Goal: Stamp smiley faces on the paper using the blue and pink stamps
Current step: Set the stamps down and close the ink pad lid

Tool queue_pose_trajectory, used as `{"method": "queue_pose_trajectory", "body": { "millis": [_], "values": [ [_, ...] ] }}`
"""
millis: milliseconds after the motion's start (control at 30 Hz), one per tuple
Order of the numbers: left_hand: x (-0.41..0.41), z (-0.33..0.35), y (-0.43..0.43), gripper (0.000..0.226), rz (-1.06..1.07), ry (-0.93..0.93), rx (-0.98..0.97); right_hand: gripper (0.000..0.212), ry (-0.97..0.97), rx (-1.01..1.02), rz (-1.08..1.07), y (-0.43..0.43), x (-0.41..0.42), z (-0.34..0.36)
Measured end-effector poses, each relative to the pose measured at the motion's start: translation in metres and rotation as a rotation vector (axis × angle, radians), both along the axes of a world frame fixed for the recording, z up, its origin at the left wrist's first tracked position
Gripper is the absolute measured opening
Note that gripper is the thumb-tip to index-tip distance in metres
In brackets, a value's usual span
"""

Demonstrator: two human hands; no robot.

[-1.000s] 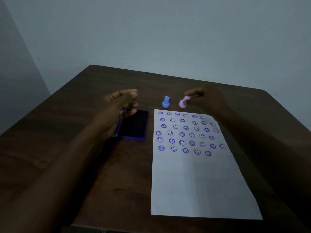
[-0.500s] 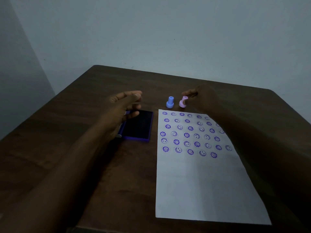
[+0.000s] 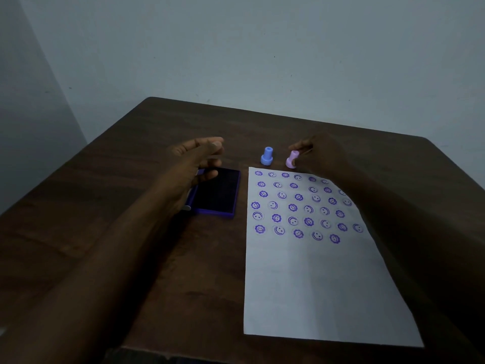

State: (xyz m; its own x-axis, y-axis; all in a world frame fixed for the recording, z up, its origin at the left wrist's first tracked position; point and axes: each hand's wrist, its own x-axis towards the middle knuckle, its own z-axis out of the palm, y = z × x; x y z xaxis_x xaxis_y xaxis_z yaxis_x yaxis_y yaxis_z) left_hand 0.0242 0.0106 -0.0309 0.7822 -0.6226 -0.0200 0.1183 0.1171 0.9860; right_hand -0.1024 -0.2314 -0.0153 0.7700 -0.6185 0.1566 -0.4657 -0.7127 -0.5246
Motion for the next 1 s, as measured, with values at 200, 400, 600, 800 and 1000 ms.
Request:
{"method": "queue_pose_trajectory", "body": {
  "millis": [200,400,600,800,1000],
  "values": [
    [0.000,0.002,0.002,0.009,0.063,-0.044,0.027,0.031,-0.027,0.085,-0.041,0.002,-0.001,0.001],
    [0.023,-0.010,0.009,0.008,0.251,-0.347,0.428,0.051,-0.204,-0.131,0.043,0.037,-0.012,0.004],
    [0.045,-0.015,0.024,0.026,0.349,-0.460,0.695,0.089,0.103,-0.150,0.303,0.086,-0.006,-0.006],
    [0.052,-0.021,0.033,0.015,0.366,-0.571,0.846,0.111,0.223,-0.190,0.363,0.101,0.005,-0.010],
    [0.057,-0.024,0.037,0.021,0.389,-0.613,0.921,0.119,0.298,-0.203,0.371,0.101,0.009,-0.011]
  ]
}}
